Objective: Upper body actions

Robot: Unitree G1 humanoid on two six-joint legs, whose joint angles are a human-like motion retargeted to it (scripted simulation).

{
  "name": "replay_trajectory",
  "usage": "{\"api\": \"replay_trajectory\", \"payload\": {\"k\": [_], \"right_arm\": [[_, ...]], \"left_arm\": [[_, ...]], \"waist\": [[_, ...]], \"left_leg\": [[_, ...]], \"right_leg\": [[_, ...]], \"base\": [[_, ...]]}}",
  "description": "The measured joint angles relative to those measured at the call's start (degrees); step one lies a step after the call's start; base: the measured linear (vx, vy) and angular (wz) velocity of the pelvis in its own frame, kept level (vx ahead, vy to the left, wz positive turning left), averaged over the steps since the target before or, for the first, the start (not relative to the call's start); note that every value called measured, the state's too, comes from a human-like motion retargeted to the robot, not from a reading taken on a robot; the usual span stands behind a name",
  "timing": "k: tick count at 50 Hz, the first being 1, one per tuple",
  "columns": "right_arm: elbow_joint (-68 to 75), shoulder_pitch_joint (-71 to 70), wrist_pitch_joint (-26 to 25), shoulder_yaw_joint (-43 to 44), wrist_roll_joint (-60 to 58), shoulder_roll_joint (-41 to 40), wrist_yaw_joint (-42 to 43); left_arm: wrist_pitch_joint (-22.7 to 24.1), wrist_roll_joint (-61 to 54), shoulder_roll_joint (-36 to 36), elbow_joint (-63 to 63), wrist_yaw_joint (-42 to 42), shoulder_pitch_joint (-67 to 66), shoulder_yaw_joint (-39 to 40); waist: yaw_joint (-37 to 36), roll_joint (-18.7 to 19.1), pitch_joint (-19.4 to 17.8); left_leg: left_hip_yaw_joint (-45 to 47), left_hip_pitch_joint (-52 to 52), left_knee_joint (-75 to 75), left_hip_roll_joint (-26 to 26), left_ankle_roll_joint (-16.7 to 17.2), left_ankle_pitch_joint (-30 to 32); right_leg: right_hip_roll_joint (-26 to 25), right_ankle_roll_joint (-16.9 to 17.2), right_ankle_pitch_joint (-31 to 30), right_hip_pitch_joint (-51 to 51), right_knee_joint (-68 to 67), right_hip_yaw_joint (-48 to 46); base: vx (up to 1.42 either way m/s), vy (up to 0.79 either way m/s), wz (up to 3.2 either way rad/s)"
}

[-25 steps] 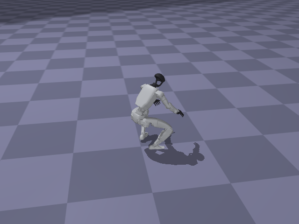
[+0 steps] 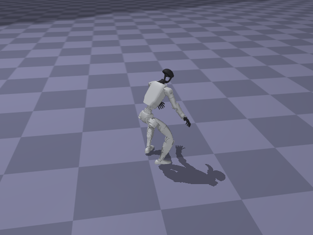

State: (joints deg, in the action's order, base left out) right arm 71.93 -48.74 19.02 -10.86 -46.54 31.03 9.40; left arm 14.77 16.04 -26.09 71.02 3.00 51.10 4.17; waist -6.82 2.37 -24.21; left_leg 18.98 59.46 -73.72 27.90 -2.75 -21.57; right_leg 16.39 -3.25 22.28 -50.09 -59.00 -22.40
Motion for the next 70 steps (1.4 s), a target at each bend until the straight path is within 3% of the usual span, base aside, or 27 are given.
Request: {"api": "replay_trajectory", "payload": {"k": [8,12,17,21,24,30,33,37,41,46,55,70], "right_arm": [[6.8,21.95,-6.07,6.77,-0.05,-5.08,4.6],[12.4,31.67,-9.62,8.09,1.67,-7.34,4.19],[20.56,42.2,-14.32,11.21,1.2,-11.09,-2.21],[24.93,49.18,-14.97,14.48,2.58,-13.4,-8.37],[25.47,53.56,-16.6,17.07,6.11,-15.12,-9.82],[24.18,54.95,-12.72,18.08,12.24,-18.58,-8.84],[20.57,55.3,-10.48,18.75,10.97,-20.78,-0.43],[16.44,53.64,-7.72,16.69,8.84,-21.56,9.82],[12.47,50.59,-8.28,14.51,8.16,-20.86,3.37],[8.63,47.15,-8.24,15.19,12.56,-20.42,-6.07],[5.65,45.95,-6.86,16.27,21.93,-21.58,-7.35],[20.28,50.61,-11.18,14.66,11.36,-20.2,0.29]], "left_arm": [[-2.0,-3.49,6.04,2.06,0.0,-21.48,3.65],[-4.44,-7.19,11.63,6.88,-2.85,-32.72,7.12],[-6.86,-8.9,14.98,16.21,-7.25,-46.67,10.63],[-10.4,-4.78,18.47,20.55,-3.21,-54.69,13.19],[-12.22,-3.15,22.64,22.09,-0.68,-59.45,16.17],[-9.07,-6.02,27.27,21.95,-5.31,-63.92,18.04],[-11.35,-4.82,27.51,20.35,-3.38,-64.49,19.42],[-17.89,0.31,25.65,17.78,-2.26,-63.48,18.78],[-19.1,4.08,23.57,14.92,-7.28,-61.49,18.38],[-16.42,2.24,22.62,12.4,-10.04,-59.07,19.26],[-14.78,-1.84,23.5,10.52,-10.56,-56.31,20.07],[-15.45,2.27,22.88,15.87,-9.86,-60.51,19.97]], "waist": [[1.98,-2.41,4.17],[3.08,-3.2,6.4],[7.07,-2.68,13.77],[6.32,-2.87,18.92],[4.59,-2.15,22.26],[12.14,-0.85,22.01],[10.45,-0.63,22.94],[8.01,-0.93,24.07],[7.63,-1.21,24.63],[7.3,-1.27,25.45],[6.97,-1.59,25.93],[7.58,-1.64,26.14]], "left_leg": [[9.84,-27.78,36.64,-10.2,2.49,12.64],[12.31,-41.35,53.31,-15.96,3.61,18.31],[11.41,-51.51,66.13,-18.82,5.26,22.62],[13.79,-56.73,72.04,-20.54,6.08,23.89],[13.97,-57.31,72.22,-20.22,6.27,23.19],[8.88,-58.19,69.43,-18.99,7.3,21.31],[10.29,-59.03,70.45,-19.26,6.75,21.59],[11.47,-59.8,71.48,-19.45,6.62,22.01],[11.35,-59.99,71.52,-19.43,6.64,22.02],[11.39,-60.53,71.83,-19.58,6.58,21.99],[11.12,-61.36,71.83,-19.72,6.59,21.55],[11.01,-61.97,72.15,-19.87,6.68,20.9]], "right_leg": [[-3.54,5.19,-15.44,24.91,36.86,-0.23],[-4.04,7.34,-19.86,35.45,48.07,-0.71],[-5.02,9.07,-23.18,44.75,57.53,-3.56],[-5.64,9.47,-23.19,47.39,59.7,-3.34],[-5.83,9.43,-22.07,46.3,58.16,-1.0],[-5.79,9.8,-20.51,51.01,58.13,-7.79],[-6.75,9.42,-20.39,51.29,58.43,-6.6],[-7.15,9.19,-20.25,51.25,58.36,-5.5],[-7.43,9.03,-20.22,51.63,58.61,-5.64],[-7.7,8.95,-20.31,52.17,58.94,-5.72],[-7.9,8.99,-19.99,53.23,59.09,-6.13],[-8.2,9.2,-19.42,53.93,59.23,-6.36]], "base": [[0.21,0.05,0.07],[0.35,0.07,0.11],[0.52,0.09,0.3],[0.42,0.08,-0.21],[0.29,0.11,-0.45],[0.08,0.02,0.89],[0.12,0.0,-0.3],[0.07,-0.01,-0.26],[0.03,-0.01,0.0],[0.03,0.01,0.0],[0.01,0.0,0.01],[0.0,0.0,0.0]]}}
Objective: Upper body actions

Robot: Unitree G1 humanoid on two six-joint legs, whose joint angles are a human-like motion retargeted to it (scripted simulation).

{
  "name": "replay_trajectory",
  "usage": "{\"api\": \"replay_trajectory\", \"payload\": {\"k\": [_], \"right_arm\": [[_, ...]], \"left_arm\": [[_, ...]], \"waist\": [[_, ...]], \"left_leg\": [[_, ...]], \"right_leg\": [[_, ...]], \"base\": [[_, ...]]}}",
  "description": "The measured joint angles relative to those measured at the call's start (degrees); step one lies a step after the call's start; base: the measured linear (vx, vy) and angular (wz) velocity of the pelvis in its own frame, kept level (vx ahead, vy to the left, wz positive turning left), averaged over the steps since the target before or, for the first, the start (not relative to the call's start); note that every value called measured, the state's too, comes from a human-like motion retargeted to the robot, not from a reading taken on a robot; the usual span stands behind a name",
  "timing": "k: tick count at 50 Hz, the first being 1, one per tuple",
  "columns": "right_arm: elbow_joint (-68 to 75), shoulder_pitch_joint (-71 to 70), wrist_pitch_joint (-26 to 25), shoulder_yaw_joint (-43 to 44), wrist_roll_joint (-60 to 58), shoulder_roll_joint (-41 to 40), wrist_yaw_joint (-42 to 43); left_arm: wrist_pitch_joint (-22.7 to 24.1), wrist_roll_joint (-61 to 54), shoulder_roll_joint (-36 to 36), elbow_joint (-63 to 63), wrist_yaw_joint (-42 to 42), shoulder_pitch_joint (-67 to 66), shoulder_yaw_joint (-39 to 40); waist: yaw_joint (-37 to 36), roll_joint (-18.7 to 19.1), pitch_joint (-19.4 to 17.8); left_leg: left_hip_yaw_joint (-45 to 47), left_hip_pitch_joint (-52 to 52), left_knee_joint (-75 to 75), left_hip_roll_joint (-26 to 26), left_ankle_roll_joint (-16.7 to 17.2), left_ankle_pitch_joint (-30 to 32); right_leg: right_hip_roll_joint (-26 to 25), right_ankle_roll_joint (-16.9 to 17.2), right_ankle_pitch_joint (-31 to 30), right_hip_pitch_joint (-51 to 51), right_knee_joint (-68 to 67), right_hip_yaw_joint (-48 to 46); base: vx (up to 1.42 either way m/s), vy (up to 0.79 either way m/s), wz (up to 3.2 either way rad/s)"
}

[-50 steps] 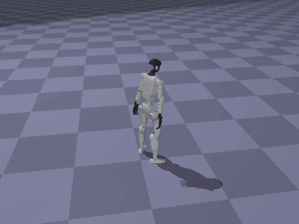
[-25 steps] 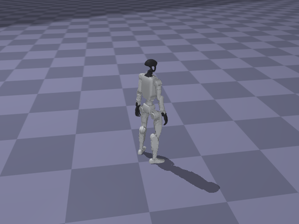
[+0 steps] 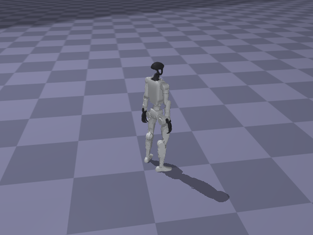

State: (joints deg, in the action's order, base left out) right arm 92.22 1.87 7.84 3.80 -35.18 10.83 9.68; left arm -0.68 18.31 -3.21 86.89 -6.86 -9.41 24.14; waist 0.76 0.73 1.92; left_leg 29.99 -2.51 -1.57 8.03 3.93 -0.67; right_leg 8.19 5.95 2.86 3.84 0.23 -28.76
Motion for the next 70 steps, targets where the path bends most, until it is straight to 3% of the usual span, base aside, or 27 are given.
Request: {"api": "replay_trajectory", "payload": {"k": [8,20,27,35,40,48,55,61,70], "right_arm": [[2.58,2.12,-2.63,0.62,-0.91,1.15,3.61],[-0.38,-2.96,-0.65,-1.82,1.54,1.22,0.81],[-6.69,-13.66,1.39,-6.75,2.84,1.46,-2.27],[-14.19,-31.86,5.5,-8.34,4.72,4.11,-3.69],[-17.87,-43.71,6.47,-7.26,8.53,6.8,-7.73],[-26.75,-64.69,9.44,-15.56,15.16,13.87,-6.5],[-29.7,-81.73,10.87,-25.41,18.34,22.24,-6.18],[-29.24,-87.34,11.2,-26.98,19.22,25.91,-7.41],[-29.01,-86.22,12.81,-28.92,16.59,26.14,-2.96]], "left_arm": [[0.36,-0.23,-0.63,1.2,0.19,-1.91,0.5],[0.99,-2.06,-2.08,0.54,0.41,2.82,-2.13],[1.32,-6.39,-5.21,-1.91,0.53,14.85,-7.17],[5.04,-7.76,-11.74,-6.87,2.53,36.0,-15.57],[4.59,-3.51,-15.43,-8.63,2.12,51.87,-17.56],[9.67,-11.29,-23.64,-11.22,5.63,73.32,-24.42],[8.99,-11.13,-29.81,-10.3,9.02,89.21,-26.73],[8.18,-9.09,-32.14,-11.94,11.9,94.72,-27.35],[11.16,-2.89,-33.13,-13.54,20.86,92.35,-28.39]], "waist": [[0.39,0.19,-0.47],[0.69,0.23,-2.1],[0.46,-0.53,-10.15],[-1.88,0.28,-16.81],[-3.76,0.68,-19.76],[-5.94,2.54,-22.77],[-5.77,3.67,-26.62],[-4.65,5.45,-28.78],[-4.89,4.55,-31.1]], "left_leg": [[-0.18,0.08,-0.01,-0.18,-0.02,-0.11],[-0.78,1.86,-1.45,-0.39,-0.33,-0.31],[-1.73,5.41,-8.21,1.1,-0.62,-1.99],[-5.83,26.03,-34.02,8.73,-0.44,-11.63],[-9.45,40.79,-52.39,13.0,-1.35,-18.54],[-13.9,65.51,-76.52,18.39,-5.16,-26.03],[-16.7,82.1,-93.1,19.59,-10.07,-29.71],[-18.98,91.17,-103.13,18.82,-12.76,-30.38],[-20.27,92.47,-109.95,20.22,-13.73,-31.64]], "right_leg": [[0.18,0.08,-0.02,0.06,0.06,-0.17],[1.44,-0.09,0.06,-1.54,-1.35,-0.38],[3.7,-0.55,0.65,-3.79,-5.77,-0.12],[7.79,-0.82,8.19,-20.32,-25.38,1.84],[10.01,-2.85,14.72,-32.6,-40.89,2.76],[11.13,-6.9,21.51,-55.88,-63.06,5.05],[15.22,-8.75,27.62,-70.63,-81.72,6.6],[20.67,-9.79,32.48,-77.38,-94.32,8.2],[21.75,-11.5,36.56,-79.34,-103.21,10.79]], "base": [[0.0,0.0,0.0],[-0.04,0.0,0.02],[-0.24,-0.05,0.05],[-0.44,-0.09,0.02],[-0.39,-0.06,0.01],[-0.34,0.03,-0.35],[-0.22,0.0,0.01],[-0.06,0.0,0.41],[-0.01,0.0,0.02]]}}
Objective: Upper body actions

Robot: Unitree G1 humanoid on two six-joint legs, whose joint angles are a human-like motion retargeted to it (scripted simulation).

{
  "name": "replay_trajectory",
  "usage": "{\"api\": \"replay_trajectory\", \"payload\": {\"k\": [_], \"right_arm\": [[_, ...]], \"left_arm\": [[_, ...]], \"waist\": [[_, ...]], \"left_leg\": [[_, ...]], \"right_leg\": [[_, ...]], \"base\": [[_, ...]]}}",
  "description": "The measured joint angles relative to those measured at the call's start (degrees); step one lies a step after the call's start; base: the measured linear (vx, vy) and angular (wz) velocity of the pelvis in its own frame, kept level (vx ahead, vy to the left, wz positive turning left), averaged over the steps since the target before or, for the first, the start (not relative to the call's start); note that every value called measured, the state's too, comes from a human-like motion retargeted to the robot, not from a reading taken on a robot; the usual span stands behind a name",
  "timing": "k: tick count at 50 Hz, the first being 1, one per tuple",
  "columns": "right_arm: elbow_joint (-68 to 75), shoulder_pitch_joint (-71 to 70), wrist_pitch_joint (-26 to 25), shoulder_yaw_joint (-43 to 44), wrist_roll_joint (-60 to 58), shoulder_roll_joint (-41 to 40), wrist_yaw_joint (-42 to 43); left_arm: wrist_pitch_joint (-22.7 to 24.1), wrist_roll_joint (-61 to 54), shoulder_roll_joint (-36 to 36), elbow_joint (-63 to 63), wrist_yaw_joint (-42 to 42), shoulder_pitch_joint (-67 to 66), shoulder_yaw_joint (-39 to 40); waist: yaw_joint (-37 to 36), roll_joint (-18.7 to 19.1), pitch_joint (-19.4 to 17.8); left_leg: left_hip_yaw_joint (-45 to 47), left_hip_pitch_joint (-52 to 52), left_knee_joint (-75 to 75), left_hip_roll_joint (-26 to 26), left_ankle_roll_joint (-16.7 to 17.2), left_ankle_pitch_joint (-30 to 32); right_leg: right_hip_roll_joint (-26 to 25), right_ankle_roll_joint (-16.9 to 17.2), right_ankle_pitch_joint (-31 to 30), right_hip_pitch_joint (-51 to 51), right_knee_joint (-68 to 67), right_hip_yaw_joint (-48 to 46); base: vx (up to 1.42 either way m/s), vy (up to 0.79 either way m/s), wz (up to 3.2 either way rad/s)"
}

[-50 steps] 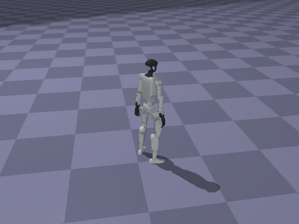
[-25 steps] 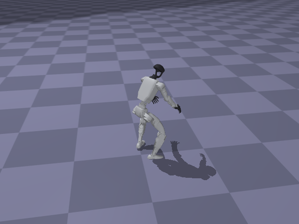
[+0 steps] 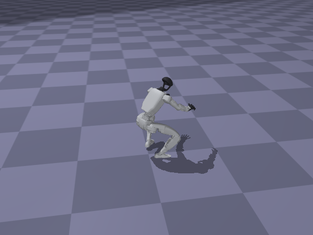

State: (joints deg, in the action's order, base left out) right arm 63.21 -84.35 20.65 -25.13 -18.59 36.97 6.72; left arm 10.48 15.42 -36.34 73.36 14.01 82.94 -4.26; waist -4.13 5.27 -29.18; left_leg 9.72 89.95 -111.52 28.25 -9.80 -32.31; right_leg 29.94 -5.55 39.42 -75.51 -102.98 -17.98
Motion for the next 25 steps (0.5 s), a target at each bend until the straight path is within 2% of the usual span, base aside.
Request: {"api": "replay_trajectory", "payload": {"k": [8,15,21,25], "right_arm": [[-0.08,0.16,0.23,0.3,2.16,-0.28,1.03],[-0.2,-0.5,-0.06,1.34,2.09,0.88,3.67],[-0.68,5.07,-1.07,3.26,-4.07,1.74,10.17],[-2.12,13.85,1.44,6.44,-11.99,1.63,12.26]], "left_arm": [[2.76,1.25,0.73,0.15,2.8,-0.43,0.41],[3.0,3.76,0.5,-0.47,2.72,-0.1,1.04],[6.76,6.85,0.36,-3.29,-0.66,-5.39,1.87],[7.97,9.07,-0.09,-6.65,-4.09,-12.68,1.97]], "waist": [[-0.43,-0.67,-0.21],[-0.67,0.06,0.7],[-2.16,-0.33,2.09],[-2.66,-0.61,3.78]], "left_leg": [[-0.37,0.0,0.06,0.51,-0.26,0.65],[-0.58,-0.61,4.11,0.76,0.36,2.75],[2.75,-10.53,14.38,0.62,2.75,4.6],[5.07,-20.37,24.88,-0.54,5.42,7.3]], "right_leg": [[-0.98,-0.72,-0.26,0.01,0.09,-0.31],[-2.08,-0.66,-1.91,2.54,5.33,-2.78],[-5.38,0.23,-5.58,10.46,17.2,-4.32],[-8.3,1.84,-10.1,19.03,29.45,-5.12]], "base": [[0.0,0.0,0.0],[0.0,0.0,0.0],[0.07,0.04,-0.14],[0.16,0.1,-0.15]]}}
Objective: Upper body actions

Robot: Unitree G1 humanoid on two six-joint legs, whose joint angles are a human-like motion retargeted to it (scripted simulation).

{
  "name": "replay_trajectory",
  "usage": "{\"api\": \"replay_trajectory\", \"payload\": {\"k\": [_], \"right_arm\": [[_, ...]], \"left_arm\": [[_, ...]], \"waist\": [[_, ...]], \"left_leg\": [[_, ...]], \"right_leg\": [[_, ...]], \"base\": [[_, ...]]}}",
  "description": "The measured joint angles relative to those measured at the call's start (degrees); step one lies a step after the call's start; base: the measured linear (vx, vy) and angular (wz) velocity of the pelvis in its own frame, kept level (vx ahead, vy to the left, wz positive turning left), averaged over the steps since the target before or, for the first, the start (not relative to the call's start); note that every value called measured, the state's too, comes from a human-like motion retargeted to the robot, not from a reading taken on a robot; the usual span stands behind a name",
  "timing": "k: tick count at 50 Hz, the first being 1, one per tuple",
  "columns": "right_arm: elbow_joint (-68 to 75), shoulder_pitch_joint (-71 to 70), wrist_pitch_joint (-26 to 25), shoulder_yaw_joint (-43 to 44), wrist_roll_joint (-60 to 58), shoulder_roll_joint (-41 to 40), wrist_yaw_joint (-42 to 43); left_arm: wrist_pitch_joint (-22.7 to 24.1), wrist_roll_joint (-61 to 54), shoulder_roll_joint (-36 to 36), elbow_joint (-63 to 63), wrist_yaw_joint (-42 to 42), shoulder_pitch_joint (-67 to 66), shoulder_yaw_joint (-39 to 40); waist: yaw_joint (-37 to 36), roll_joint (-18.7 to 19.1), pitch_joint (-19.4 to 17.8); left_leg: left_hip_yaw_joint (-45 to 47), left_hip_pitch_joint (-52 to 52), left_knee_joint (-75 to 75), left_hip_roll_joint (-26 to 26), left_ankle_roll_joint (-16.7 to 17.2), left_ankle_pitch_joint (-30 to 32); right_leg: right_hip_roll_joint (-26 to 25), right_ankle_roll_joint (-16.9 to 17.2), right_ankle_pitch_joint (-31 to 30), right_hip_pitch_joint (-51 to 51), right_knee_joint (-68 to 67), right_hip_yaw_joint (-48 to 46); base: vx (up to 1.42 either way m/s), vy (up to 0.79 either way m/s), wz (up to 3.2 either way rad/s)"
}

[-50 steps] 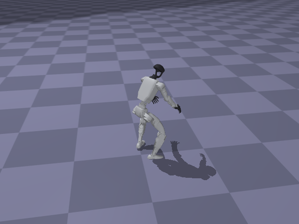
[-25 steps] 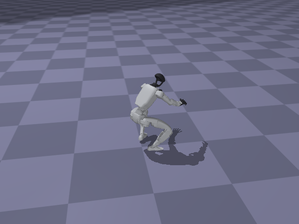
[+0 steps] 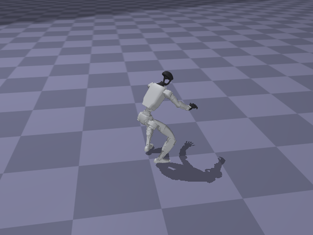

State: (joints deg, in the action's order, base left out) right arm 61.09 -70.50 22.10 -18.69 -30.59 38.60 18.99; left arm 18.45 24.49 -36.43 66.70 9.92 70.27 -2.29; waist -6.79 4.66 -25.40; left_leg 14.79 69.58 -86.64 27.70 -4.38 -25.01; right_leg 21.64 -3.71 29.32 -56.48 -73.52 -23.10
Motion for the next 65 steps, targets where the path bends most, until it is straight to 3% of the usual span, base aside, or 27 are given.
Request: {"api": "replay_trajectory", "payload": {"k": [7,15,18,22,25,29,34,38,49,60,65], "right_arm": [[-1.92,20.84,0.42,6.12,-7.22,-2.83,-3.17],[4.83,47.0,-3.66,11.52,-12.28,-9.85,-2.82],[11.22,55.63,-5.71,14.29,-13.83,-14.65,-1.38],[24.36,63.49,-11.78,20.84,-12.74,-20.47,0.8],[35.43,67.46,-18.56,26.92,-4.89,-23.19,-2.67],[36.32,73.53,-25.58,30.77,7.9,-24.96,-13.44],[36.32,77.56,-23.31,32.9,14.96,-26.92,-13.16],[36.32,77.35,-23.51,30.72,12.97,-26.37,-13.73],[29.57,66.51,-19.62,19.97,-4.08,-23.88,-17.6],[18.44,57.76,-15.81,14.95,0.13,-26.61,-25.05],[15.21,58.36,-14.04,13.83,0.34,-28.37,-28.37]], "left_arm": [[-0.07,0.76,-0.07,-4.92,-2.32,-18.66,2.99],[-2.37,-9.74,15.47,-1.4,-6.75,-42.27,11.96],[-3.32,-12.05,21.38,2.06,-9.29,-52.43,16.36],[-3.15,-14.86,25.32,12.94,-13.18,-63.44,21.4],[-8.15,-14.84,27.1,24.41,-15.31,-67.83,23.42],[-9.89,-18.56,32.16,30.59,-13.0,-76.05,26.72],[-8.67,-19.77,38.52,29.29,-14.41,-85.4,34.87],[-8.9,-22.69,39.1,29.14,-14.7,-87.69,37.36],[-9.9,-24.9,33.52,20.59,-15.04,-78.1,35.82],[-8.06,-19.47,29.94,12.88,-16.52,-67.01,26.78],[-9.86,-14.1,30.13,12.14,-18.65,-66.31,24.86]], "waist": [[1.62,-1.41,4.18],[2.87,-4.67,10.56],[4.21,-5.62,15.09],[6.38,-6.11,24.17],[4.25,-7.22,27.45],[4.57,-6.93,25.79],[12.05,-3.41,26.16],[8.57,-3.46,25.8],[7.06,-4.32,26.96],[6.83,-4.49,28.26],[6.87,-4.44,28.8]], "left_leg": [[6.96,-22.44,27.75,-4.91,3.31,8.9],[14.88,-50.5,64.95,-16.95,4.88,21.57],[13.56,-56.97,73.76,-20.34,5.65,24.53],[13.13,-59.39,79.82,-22.41,6.17,25.88],[14.02,-61.26,82.17,-23.62,6.54,25.93],[14.98,-64.63,84.24,-24.29,6.52,26.22],[9.24,-65.37,82.52,-22.15,7.48,24.32],[12.36,-66.63,83.32,-21.87,7.15,25.01],[11.57,-66.32,83.23,-22.23,7.0,25.37],[11.34,-67.02,83.14,-22.18,7.02,25.09],[11.44,-67.73,83.14,-22.14,7.09,24.67]], "right_leg": [[-4.74,4.24,-12.65,19.91,30.14,-1.24],[-7.05,9.08,-25.81,43.87,62.31,-3.61],[-7.29,9.96,-28.38,49.63,68.87,-5.19],[-8.23,10.48,-30.05,52.29,74.58,-9.32],[-7.37,10.27,-28.55,51.16,72.75,-5.79],[-7.73,10.03,-27.54,53.4,72.21,-6.44],[-9.06,11.0,-26.79,56.59,72.37,-11.32],[-9.7,10.79,-27.19,56.88,72.86,-8.53],[-9.49,10.78,-27.38,57.39,73.13,-8.79],[-9.64,10.72,-27.27,58.19,73.09,-9.01],[-9.82,10.68,-27.03,58.74,73.07,-8.96]], "base": [[0.25,0.09,-0.04],[0.36,0.07,0.18],[0.52,0.09,0.36],[0.46,0.11,0.34],[0.29,0.04,-0.31],[0.07,0.0,-0.1],[0.16,0.0,0.84],[0.05,0.01,-0.59],[0.0,0.0,-0.03],[0.0,0.0,0.0],[0.02,0.01,-0.01]]}}
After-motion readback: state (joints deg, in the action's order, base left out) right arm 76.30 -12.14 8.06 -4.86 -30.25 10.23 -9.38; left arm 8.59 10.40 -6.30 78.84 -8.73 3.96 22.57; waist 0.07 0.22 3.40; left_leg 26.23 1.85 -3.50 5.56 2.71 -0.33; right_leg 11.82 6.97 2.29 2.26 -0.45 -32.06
